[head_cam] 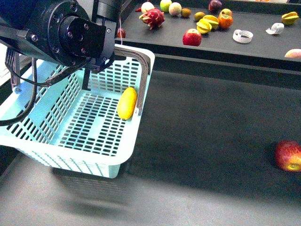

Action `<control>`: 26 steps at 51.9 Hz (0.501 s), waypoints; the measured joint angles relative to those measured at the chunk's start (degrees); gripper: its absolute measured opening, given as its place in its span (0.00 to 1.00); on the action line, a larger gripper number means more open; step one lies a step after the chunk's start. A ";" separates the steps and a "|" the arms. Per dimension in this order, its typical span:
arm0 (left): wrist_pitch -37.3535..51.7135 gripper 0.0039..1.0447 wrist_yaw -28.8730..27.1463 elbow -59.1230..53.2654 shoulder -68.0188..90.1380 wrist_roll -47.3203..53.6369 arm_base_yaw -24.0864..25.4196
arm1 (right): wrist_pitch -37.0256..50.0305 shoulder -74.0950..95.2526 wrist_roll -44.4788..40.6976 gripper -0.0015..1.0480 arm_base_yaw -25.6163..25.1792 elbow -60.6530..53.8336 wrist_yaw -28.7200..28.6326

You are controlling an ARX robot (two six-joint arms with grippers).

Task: Pick mango with right arm and hold basket with left

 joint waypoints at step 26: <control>-4.50 0.52 0.70 0.37 0.26 -1.46 -0.04 | 0.00 -0.02 0.00 0.92 0.00 0.00 0.00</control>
